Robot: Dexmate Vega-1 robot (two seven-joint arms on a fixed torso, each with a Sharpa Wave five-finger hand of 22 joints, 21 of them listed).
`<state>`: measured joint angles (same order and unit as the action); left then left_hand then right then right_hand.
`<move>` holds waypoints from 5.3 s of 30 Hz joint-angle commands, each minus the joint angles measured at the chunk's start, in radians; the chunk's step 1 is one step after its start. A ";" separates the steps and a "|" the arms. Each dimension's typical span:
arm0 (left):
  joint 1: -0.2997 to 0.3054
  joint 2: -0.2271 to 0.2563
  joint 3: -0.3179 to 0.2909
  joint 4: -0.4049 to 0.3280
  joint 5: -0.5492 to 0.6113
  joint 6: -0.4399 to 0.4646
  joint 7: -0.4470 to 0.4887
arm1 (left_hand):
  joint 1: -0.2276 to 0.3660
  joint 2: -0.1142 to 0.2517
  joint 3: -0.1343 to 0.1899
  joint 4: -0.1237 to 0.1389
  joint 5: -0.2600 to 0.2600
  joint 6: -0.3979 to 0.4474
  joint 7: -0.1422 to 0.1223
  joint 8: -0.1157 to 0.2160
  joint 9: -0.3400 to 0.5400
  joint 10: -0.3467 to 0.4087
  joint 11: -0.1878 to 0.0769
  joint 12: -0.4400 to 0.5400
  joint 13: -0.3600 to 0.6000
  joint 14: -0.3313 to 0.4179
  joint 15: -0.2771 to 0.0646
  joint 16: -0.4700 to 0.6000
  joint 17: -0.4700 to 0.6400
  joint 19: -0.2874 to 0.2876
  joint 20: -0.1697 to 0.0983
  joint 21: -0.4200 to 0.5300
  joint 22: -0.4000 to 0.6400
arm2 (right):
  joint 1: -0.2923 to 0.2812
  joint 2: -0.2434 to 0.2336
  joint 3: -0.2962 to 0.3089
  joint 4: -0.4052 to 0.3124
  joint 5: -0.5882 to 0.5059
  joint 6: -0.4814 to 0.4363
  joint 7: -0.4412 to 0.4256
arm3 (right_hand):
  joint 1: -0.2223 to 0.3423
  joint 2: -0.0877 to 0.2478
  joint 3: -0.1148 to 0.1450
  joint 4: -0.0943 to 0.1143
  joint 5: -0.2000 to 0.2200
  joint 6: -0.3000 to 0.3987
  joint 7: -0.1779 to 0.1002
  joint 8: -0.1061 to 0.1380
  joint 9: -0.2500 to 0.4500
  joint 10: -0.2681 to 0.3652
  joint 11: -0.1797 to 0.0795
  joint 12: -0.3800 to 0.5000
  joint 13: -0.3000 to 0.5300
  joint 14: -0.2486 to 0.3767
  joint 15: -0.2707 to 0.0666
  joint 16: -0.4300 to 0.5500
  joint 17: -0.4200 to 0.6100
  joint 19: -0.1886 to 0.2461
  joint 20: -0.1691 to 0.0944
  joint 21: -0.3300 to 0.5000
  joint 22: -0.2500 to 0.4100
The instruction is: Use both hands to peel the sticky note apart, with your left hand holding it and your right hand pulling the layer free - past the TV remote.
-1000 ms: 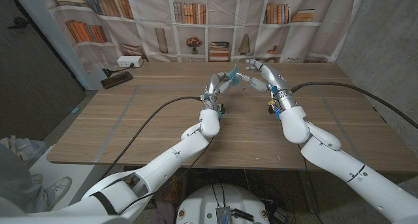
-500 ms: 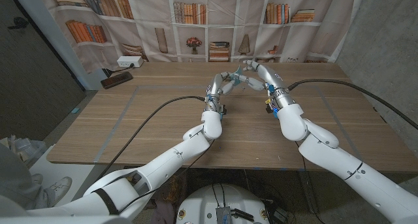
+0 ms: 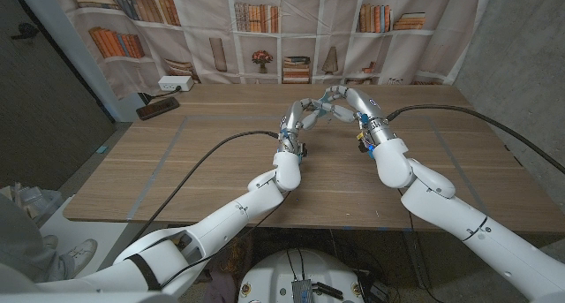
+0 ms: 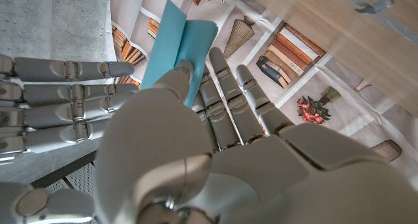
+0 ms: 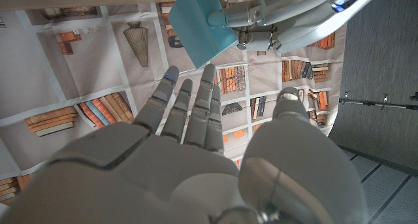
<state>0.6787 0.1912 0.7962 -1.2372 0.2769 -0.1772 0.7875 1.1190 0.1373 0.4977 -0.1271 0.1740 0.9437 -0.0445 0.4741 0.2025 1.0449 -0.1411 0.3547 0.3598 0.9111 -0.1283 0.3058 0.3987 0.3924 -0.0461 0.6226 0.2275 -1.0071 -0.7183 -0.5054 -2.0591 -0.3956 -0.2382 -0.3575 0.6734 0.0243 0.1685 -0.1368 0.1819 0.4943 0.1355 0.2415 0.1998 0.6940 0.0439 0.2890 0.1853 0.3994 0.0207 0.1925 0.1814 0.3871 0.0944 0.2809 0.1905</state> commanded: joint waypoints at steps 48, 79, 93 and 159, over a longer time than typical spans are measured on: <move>-0.003 -0.001 0.022 0.052 0.080 -0.064 0.085 | 0.037 0.017 -0.003 -0.002 0.006 0.030 -0.001 -0.014 0.001 0.067 -0.025 -0.025 0.001 -0.002 -0.108 -0.012 0.014 -0.025 -0.042 0.037 -0.006 | 0.039 0.000 -0.029 -0.023 0.005 -0.170 0.017 | -0.107 0.009 -0.030 0.043 0.004 0.286 -0.014 0.055 -0.002 0.084 0.055 0.000 -0.004 0.045 0.053 -0.007 0.000 0.089 0.028 -0.004 0.002; -0.018 0.018 0.063 0.061 0.167 -0.056 0.147 | 0.043 0.021 -0.003 0.001 0.009 0.016 0.011 -0.038 -0.003 0.054 -0.042 -0.043 0.001 -0.019 -0.108 -0.027 0.014 -0.049 -0.049 0.051 -0.011 | 0.091 -0.040 -0.087 -0.131 -0.001 -0.385 0.124 | 0.055 -0.003 0.028 -0.031 0.038 0.318 0.005 0.021 -0.004 0.062 0.084 -0.035 -0.004 0.080 0.074 -0.001 -0.006 0.133 0.040 -0.005 0.001; -0.025 0.033 0.082 0.058 0.216 -0.041 0.178 | 0.039 0.028 0.006 0.012 0.011 0.003 0.013 -0.052 -0.003 0.030 -0.036 -0.053 0.005 -0.047 -0.106 -0.051 0.004 -0.074 -0.067 0.052 -0.013 | 0.108 -0.035 -0.080 -0.144 0.050 -0.429 0.144 | 0.055 0.028 0.044 -0.011 0.044 0.337 0.000 0.013 -0.001 0.072 0.074 -0.041 -0.004 0.143 0.058 0.012 -0.001 0.152 0.032 -0.005 0.001; -0.024 0.054 0.118 0.040 0.271 0.032 0.214 | 0.045 0.026 -0.030 0.047 0.026 0.014 -0.049 -0.060 -0.005 0.003 -0.031 -0.123 -0.003 -0.118 -0.097 -0.052 0.050 -0.334 0.053 0.463 0.412 | 0.203 -0.180 -0.058 -0.154 0.391 -0.420 0.270 | 0.212 0.057 0.157 -0.045 0.157 0.317 0.021 -0.035 0.011 0.059 0.084 -0.079 -0.003 0.169 0.095 -0.012 -0.005 0.203 0.078 -0.036 -0.004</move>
<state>0.6505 0.2480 0.9214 -1.1998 0.5615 -0.1369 0.9955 1.1474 0.1560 0.4596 -0.0851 0.1921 0.9543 -0.0983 0.4117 0.1933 1.0426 -0.1714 0.2326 0.3511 0.7998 -0.0893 0.2580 0.4495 0.0601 -0.0179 1.0697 0.6300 -0.8121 -0.8820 -0.5628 -2.2184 -0.0311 -0.6716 -0.0910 0.8616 0.0777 0.3094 -0.1808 0.3216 0.8140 0.1605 0.2102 0.2076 0.7536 0.1370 0.2145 0.1818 0.5671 0.1173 0.1807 0.1747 0.5837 0.1730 0.2508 0.1862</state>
